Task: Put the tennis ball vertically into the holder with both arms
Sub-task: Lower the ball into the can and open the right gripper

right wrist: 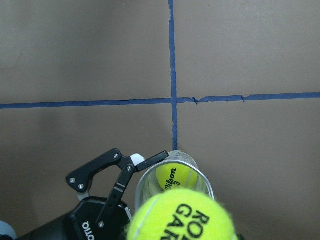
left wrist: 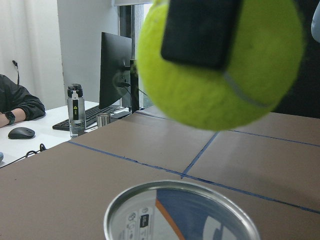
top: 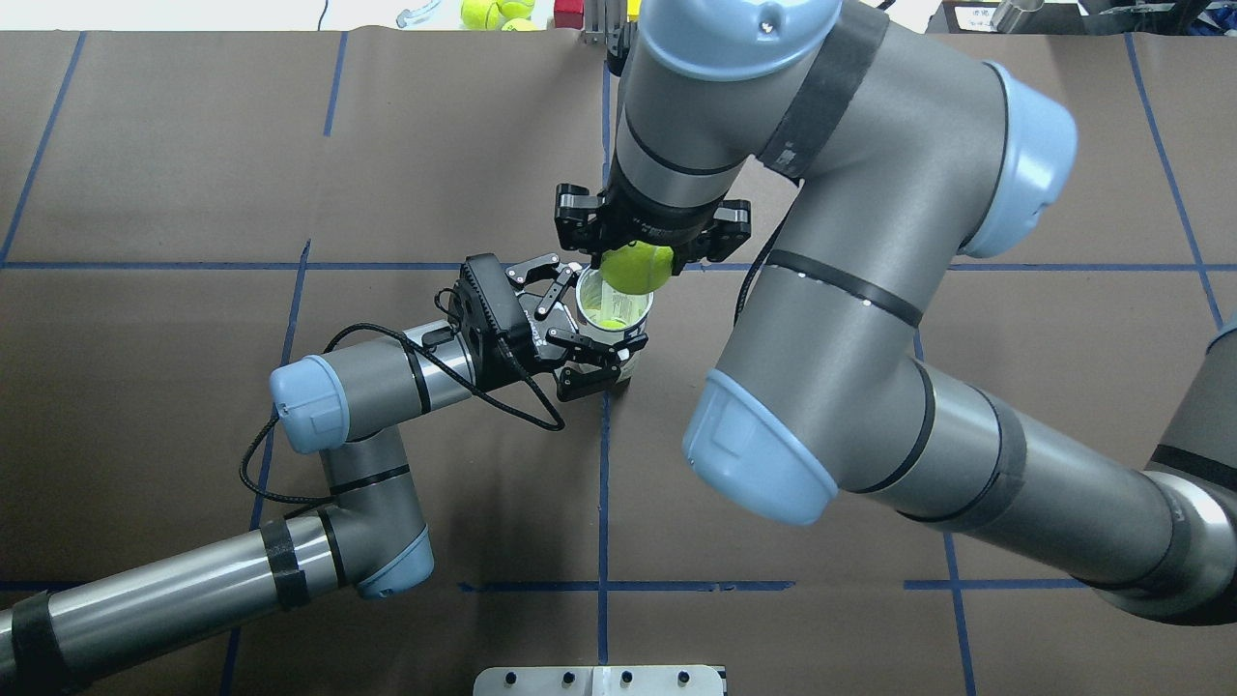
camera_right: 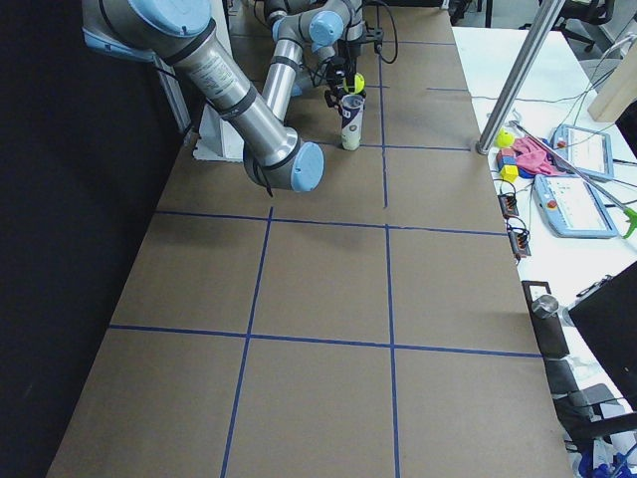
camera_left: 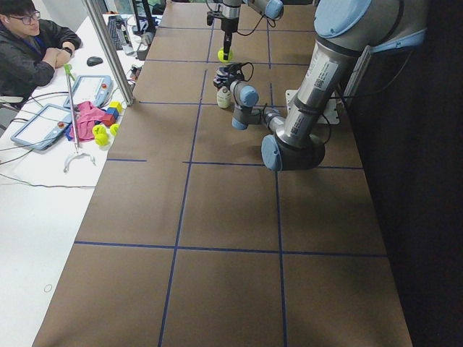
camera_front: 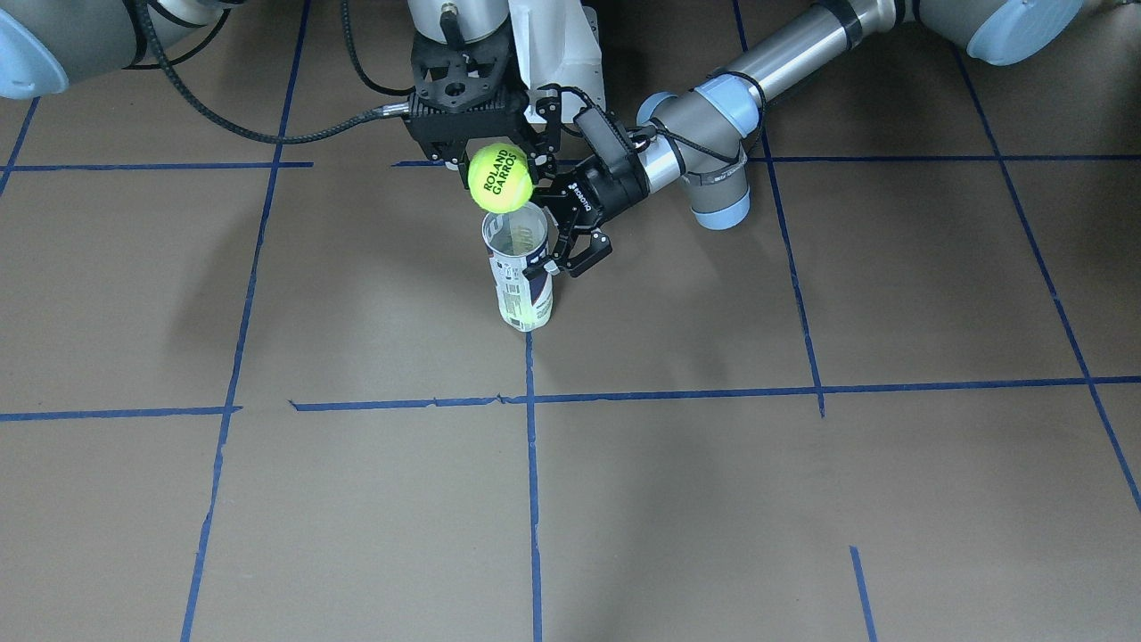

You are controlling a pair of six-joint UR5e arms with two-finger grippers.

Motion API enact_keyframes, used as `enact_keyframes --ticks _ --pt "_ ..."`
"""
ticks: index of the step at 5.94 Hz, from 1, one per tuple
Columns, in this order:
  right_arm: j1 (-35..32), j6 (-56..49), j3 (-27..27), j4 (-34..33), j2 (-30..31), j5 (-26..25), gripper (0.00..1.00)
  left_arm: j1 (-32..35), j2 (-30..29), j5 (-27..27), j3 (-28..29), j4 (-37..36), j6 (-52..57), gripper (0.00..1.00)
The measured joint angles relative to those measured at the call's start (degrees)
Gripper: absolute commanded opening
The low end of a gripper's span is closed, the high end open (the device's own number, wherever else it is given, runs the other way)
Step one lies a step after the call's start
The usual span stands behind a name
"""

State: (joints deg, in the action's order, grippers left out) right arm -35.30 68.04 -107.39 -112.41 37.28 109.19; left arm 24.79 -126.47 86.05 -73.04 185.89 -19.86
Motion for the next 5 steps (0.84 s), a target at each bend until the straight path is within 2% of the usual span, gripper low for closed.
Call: enact_keyframes --ticks 5 --pt "0.58 -0.62 0.67 0.18 -0.11 -0.52 1.00 0.00 0.07 0.00 0.00 0.06 -0.09 0.91"
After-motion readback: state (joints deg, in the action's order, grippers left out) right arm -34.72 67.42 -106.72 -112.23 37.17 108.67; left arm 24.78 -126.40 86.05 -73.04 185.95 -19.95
